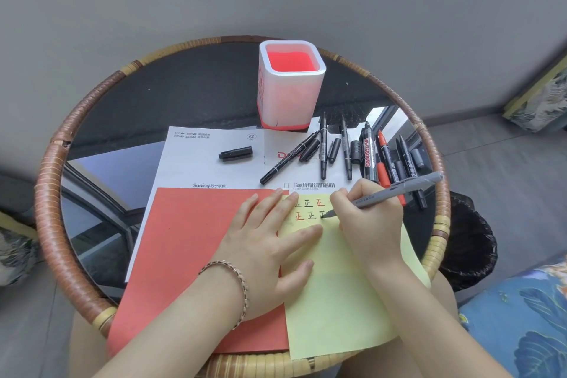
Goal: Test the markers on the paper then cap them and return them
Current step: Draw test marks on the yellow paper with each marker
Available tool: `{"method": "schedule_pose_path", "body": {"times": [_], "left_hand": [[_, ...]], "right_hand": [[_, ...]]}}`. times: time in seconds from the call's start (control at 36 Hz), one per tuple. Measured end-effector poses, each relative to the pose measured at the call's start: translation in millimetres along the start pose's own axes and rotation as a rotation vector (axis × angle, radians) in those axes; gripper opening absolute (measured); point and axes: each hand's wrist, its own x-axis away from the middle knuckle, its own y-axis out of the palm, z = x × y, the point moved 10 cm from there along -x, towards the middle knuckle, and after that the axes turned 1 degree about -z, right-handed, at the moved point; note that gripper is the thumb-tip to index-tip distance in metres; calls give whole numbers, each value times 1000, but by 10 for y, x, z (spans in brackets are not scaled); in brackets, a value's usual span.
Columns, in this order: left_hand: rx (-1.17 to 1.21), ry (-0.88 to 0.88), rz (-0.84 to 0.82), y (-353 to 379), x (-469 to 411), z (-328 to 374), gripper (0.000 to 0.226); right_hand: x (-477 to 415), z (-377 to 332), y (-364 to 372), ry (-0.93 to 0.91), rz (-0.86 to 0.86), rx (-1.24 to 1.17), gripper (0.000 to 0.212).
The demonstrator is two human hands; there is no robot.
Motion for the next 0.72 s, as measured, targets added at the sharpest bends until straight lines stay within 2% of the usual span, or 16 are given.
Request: {"method": "schedule_pose_path", "body": {"times": [0.36,0.47,0.61,0.72], "left_hand": [[-2,-7,-12,13,-3,-12,41],[-1,-7,-18,14,-7,-10,42],[0,-6,-17,13,-1,-20,41],[-16,-5,-20,16,-3,-17,42]], "right_hand": [[3,16,-58,-10,49,20,44],[-6,65,-125,38,89,16,40],[-14,109,-182,98,131,-99,32],[-15,73,-225,71,171,-138,37]]}}
